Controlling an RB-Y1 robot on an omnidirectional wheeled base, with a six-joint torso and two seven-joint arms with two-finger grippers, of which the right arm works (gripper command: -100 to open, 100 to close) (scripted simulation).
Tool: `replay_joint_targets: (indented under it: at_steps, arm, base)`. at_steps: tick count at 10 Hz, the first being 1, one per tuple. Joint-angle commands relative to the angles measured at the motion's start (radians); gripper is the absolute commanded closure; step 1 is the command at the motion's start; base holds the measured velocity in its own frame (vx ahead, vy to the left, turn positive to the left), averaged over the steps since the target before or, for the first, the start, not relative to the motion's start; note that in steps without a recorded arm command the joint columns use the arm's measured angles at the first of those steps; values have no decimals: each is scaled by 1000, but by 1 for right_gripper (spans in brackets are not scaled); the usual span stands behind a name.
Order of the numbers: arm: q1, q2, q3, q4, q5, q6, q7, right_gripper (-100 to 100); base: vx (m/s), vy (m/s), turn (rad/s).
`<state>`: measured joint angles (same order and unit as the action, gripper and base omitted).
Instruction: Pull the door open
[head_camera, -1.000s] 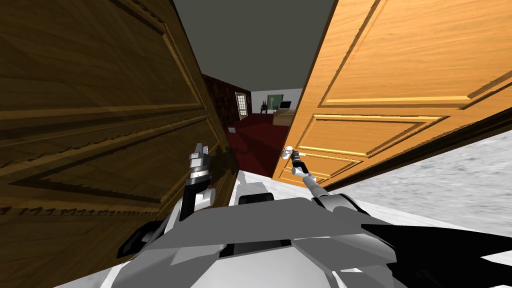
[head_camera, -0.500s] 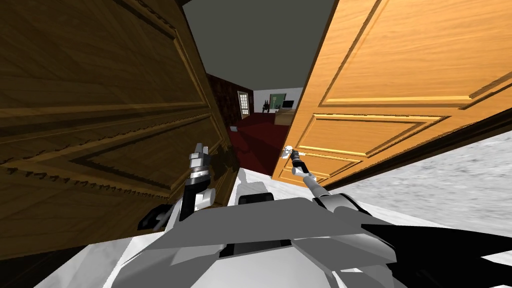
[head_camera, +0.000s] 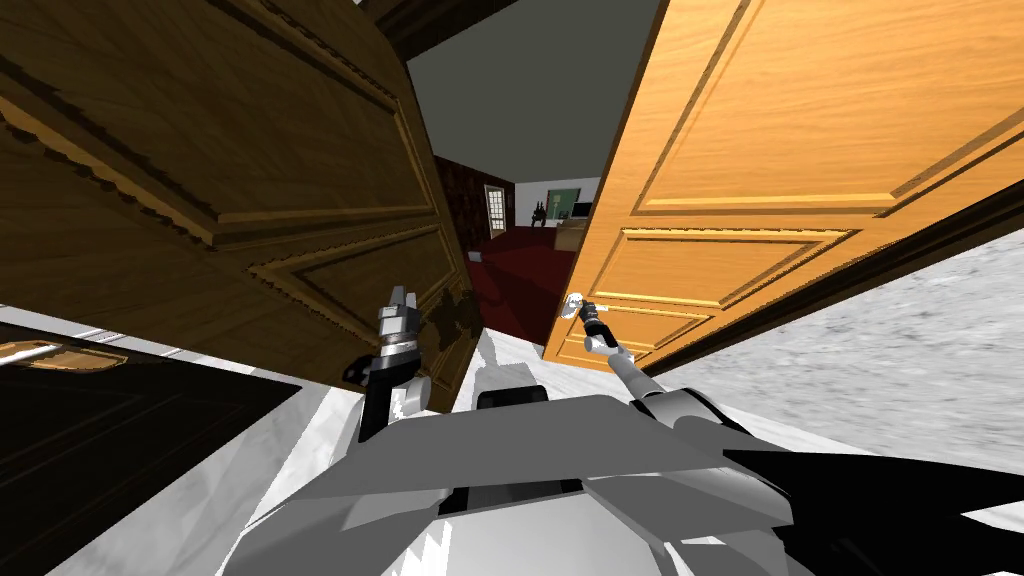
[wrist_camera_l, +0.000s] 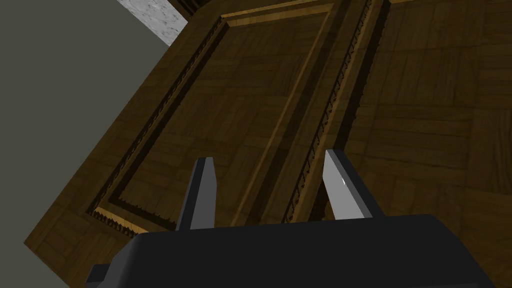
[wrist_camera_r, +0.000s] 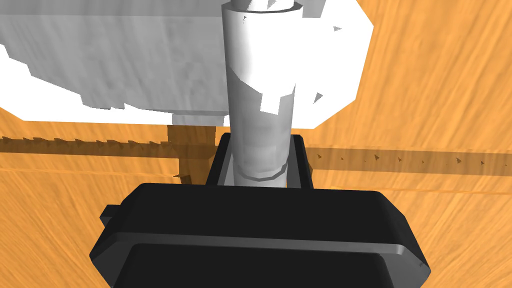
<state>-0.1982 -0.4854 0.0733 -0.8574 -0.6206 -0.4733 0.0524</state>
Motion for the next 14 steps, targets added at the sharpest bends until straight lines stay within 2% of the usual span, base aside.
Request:
replay_joint_targets:
  at_steps: [1,3,4,5,14]
  arm:
    - [7,-11,19,-14,3,1,-17,100]
    - [12,-19,34,-21,5,1,-30,100]
    - [11,-14,30,-16,4,2,-25,100]
    - [22,-27,53,-30,2,-2,-39,100]
    - [70,-99,157,-102,-15,-30,-106,100]
  base:
    - [-227,-62,137]
    - [-192,-58,103]
    - [-82,-15,28]
    - [-156,-32,103]
    - [-226,-68,116]
